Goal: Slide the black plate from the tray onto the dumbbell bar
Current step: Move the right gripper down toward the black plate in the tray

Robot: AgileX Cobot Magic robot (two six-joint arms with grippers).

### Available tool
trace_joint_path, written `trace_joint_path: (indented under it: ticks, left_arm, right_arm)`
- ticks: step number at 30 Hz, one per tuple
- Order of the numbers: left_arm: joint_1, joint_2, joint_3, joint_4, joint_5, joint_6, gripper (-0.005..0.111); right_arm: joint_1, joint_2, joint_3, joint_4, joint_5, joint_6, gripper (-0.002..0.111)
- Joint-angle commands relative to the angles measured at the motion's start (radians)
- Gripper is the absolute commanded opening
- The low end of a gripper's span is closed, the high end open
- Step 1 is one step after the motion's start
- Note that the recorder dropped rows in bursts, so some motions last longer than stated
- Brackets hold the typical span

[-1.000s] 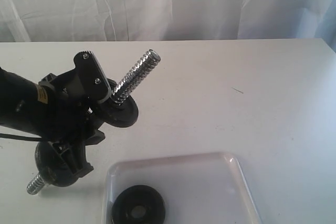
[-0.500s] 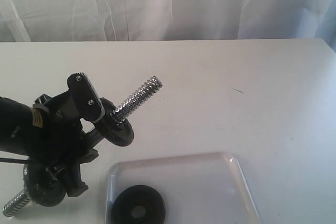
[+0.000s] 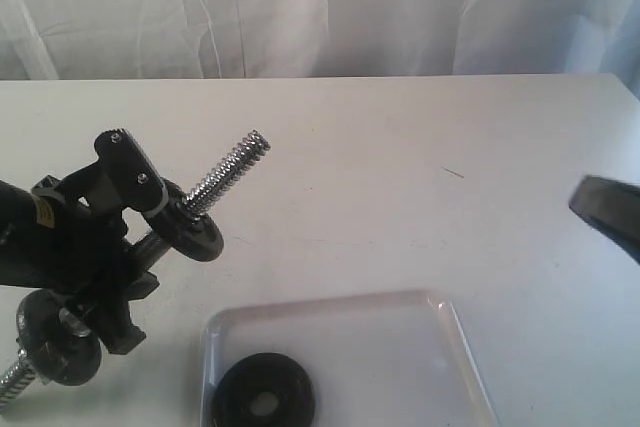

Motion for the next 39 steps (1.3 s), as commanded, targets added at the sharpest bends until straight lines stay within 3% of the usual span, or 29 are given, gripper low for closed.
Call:
trace_joint_path:
  ticks: [1,7,10,13,16,21,25,29,39]
  left_arm:
    - [-0.001,-0.056,-0.029,-0.014,-0.192,-0.003,0.0]
    - [0.013,-0.056,-0.029,-0.014,-0.194,0.001,0.0]
    - [0.052,-0.056,-0.029,-0.014,-0.203,0.001,0.0]
    - [0.08,-0.056,-0.029,-0.014,-0.213,-0.003,0.0]
    - [0.089,-0.056,-0.029,-0.014,-0.227,-0.003,0.0]
    - [0.089,-0.056,-0.029,-0.014,-0.231,-0.005,0.0]
    - [0.089,-0.056,-0.029,-0.014,-0.233,-0.005,0.0]
    - [0.089,-0.056,-0.029,-0.014,-0.235,-0.003,0.0]
    - [0.089,-0.056,-0.029,-0.014,-0.239,-0.003,0.0]
  right_arm:
    - [0.007,0.345,-0.268,-0.135,0.192,-0.115,0.0]
    - [0.066,0.718,-0.602,-0.478,0.353,-0.025,0.0]
    - [0.133,0.806,-0.677,-0.62,0.358,0.02,0.0]
    - [0.197,0.871,-0.71,-0.627,0.416,-0.021,0.002]
    - [0.262,0.926,-0.721,-0.573,0.506,-0.043,0.021]
    - [0.36,1.006,-0.721,-0.536,0.516,-0.043,0.075]
    - [0.431,1.071,-0.721,-0.493,0.527,-0.028,0.097]
    - [0.499,1.126,-0.722,-0.432,0.502,-0.034,0.099]
    - [0.615,1.233,-0.732,-0.491,0.419,-0.026,0.099]
